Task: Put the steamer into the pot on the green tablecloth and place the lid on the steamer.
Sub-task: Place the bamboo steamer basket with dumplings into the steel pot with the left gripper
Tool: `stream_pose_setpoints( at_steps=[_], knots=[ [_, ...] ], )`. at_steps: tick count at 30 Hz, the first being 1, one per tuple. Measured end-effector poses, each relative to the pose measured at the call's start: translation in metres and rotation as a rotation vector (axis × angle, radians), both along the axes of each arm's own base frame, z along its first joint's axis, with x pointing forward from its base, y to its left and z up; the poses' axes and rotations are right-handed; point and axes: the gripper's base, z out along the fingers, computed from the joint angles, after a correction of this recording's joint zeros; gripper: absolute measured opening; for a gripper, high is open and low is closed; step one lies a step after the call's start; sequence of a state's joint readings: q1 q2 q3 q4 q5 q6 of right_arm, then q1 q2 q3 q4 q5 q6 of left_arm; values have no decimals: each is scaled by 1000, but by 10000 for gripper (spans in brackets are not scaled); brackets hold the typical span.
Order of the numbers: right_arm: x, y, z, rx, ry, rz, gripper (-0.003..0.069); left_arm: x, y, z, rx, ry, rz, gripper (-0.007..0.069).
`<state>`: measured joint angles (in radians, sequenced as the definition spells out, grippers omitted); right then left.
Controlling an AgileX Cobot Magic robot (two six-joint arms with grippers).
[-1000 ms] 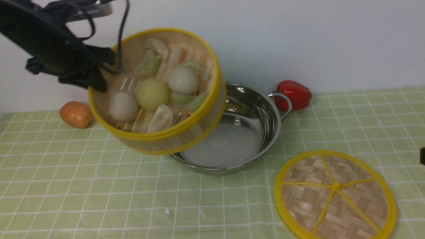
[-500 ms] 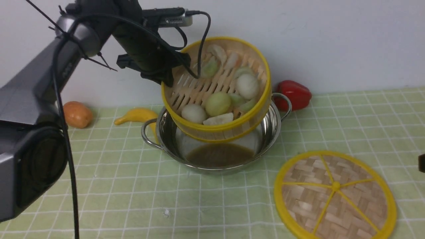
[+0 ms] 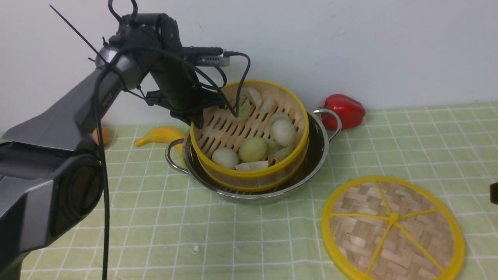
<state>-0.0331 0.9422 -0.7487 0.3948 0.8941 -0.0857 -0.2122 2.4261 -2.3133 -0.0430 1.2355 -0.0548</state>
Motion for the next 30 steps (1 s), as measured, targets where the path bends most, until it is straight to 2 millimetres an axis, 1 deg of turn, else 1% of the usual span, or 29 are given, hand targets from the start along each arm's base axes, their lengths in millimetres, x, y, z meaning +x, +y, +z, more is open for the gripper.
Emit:
stream_pose_setpoints(
  at_steps=[6,17,30],
  knots=[
    [-1,0,0,1,8,3,240,2,-5,-14,-19,29,-1,40],
    [-1,1,-1,6,16,6,240,2,-8,-25,-10,48,-2,40],
    [-2,1,-2,8,30,11,240,3,-8,-28,-14,56,7,40]
  ],
)
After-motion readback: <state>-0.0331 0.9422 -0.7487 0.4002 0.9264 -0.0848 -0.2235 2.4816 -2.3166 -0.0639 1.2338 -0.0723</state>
